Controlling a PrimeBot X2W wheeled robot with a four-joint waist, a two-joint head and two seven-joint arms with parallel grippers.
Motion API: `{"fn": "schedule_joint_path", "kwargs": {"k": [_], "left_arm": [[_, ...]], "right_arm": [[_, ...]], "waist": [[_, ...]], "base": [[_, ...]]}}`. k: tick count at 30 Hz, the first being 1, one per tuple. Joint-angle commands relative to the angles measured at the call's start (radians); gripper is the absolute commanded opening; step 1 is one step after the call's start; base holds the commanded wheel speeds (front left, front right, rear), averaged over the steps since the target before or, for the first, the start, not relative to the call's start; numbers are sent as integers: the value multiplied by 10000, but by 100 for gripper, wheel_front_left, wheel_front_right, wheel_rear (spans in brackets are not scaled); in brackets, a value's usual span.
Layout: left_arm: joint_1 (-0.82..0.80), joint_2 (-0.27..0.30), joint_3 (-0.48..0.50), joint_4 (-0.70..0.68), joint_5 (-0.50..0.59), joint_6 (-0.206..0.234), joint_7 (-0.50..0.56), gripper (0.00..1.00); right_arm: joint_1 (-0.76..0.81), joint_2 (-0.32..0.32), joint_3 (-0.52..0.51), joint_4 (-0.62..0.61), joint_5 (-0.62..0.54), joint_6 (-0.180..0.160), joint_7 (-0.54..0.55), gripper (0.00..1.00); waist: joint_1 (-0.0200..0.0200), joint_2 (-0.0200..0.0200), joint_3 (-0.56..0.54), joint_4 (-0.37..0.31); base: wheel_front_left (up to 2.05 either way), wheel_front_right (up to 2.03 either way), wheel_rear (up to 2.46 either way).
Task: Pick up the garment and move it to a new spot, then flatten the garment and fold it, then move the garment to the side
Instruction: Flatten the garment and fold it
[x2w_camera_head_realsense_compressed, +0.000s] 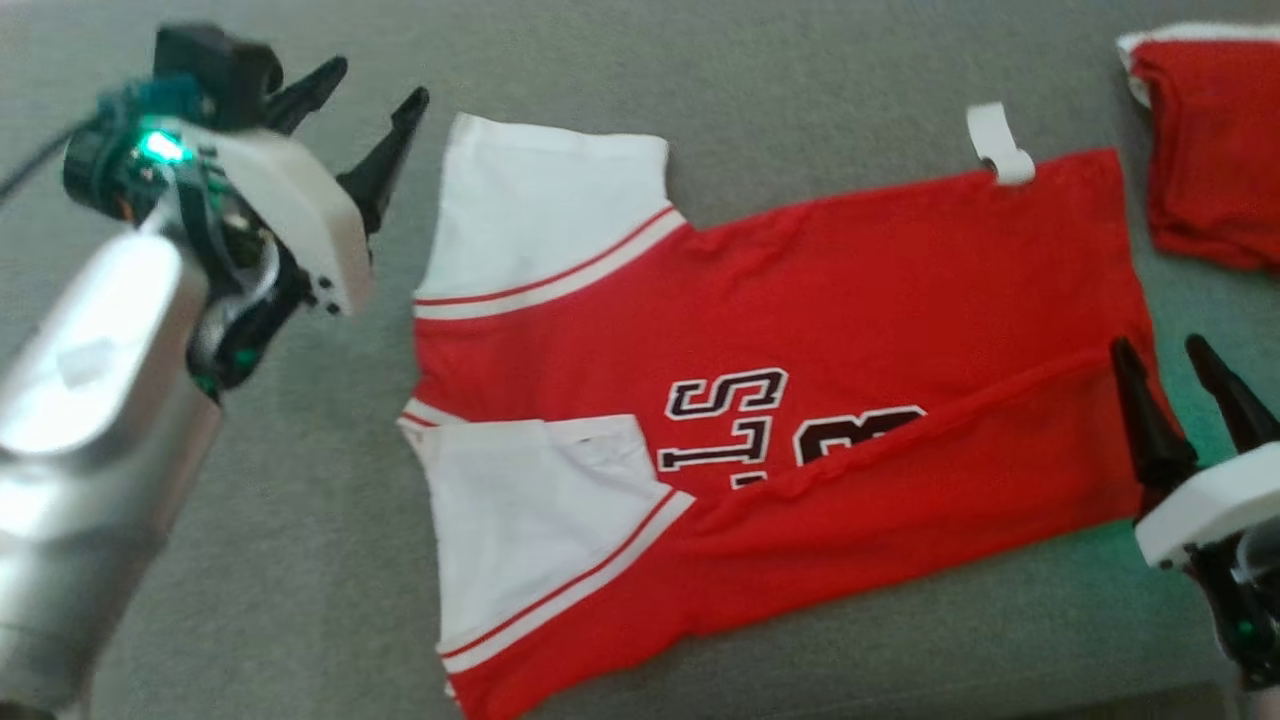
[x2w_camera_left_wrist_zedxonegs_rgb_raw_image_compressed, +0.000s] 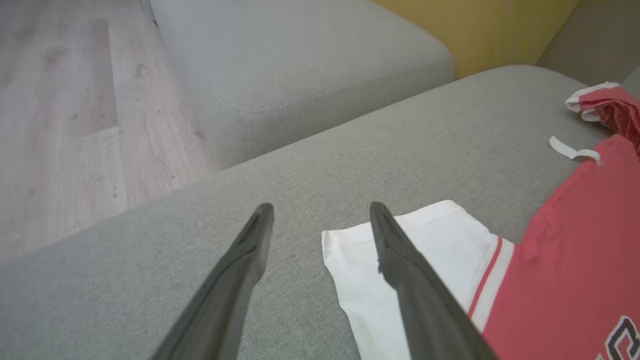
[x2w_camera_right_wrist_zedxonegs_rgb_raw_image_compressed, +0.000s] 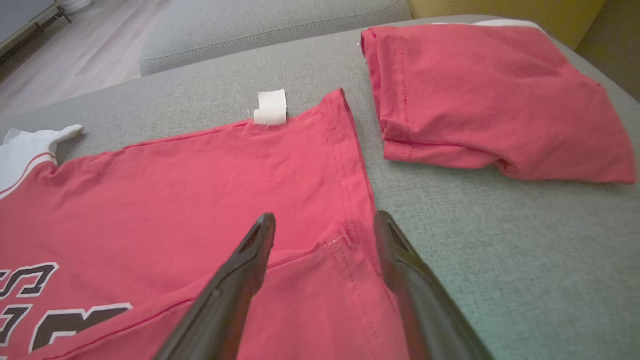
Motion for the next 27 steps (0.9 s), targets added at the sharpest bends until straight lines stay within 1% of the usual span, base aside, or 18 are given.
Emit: {"fn": "schedule_joint_path", "kwargs": {"k": [1, 5, 9, 13, 19, 27], "left_arm": [[-587, 514, 189, -127, -254, -51, 199, 100], [-1260, 832, -461, 534, -1313, -54, 1026, 100], [-1648, 1128, -949, 984, -1933, -55, 1226, 100], [-1903, 1403, -1553, 1376, -2144, -56, 1287, 100], [-2312, 1730, -2427, 1689, -2164, -56, 993, 100], [-2686, 1834, -3052, 2084, -2419, -57, 765, 100]], "right_arm": [[-242, -121, 161, -431, -97, -9, 14, 100], [-429, 25, 276, -588, -119, -9, 30, 100], [-568, 149, 345, -603, -139, -9, -4, 100], [-614, 222, 358, -524, -128, -9, -101, 100], [-646, 282, 402, -400, -120, -9, -206, 100], [-710, 311, 487, -208, -96, -9, -347, 100]], "waist": [[-4, 0, 443, -442], [-4, 0, 742, -745], [-4, 0, 976, -1026], [-4, 0, 1114, -1247], [-4, 0, 1183, -1488], [-4, 0, 1242, -1664]], "base": [[0, 0, 0], [0, 0, 0], [0, 0, 0], [0, 0, 0], [0, 0, 0], [0, 0, 0]]}}
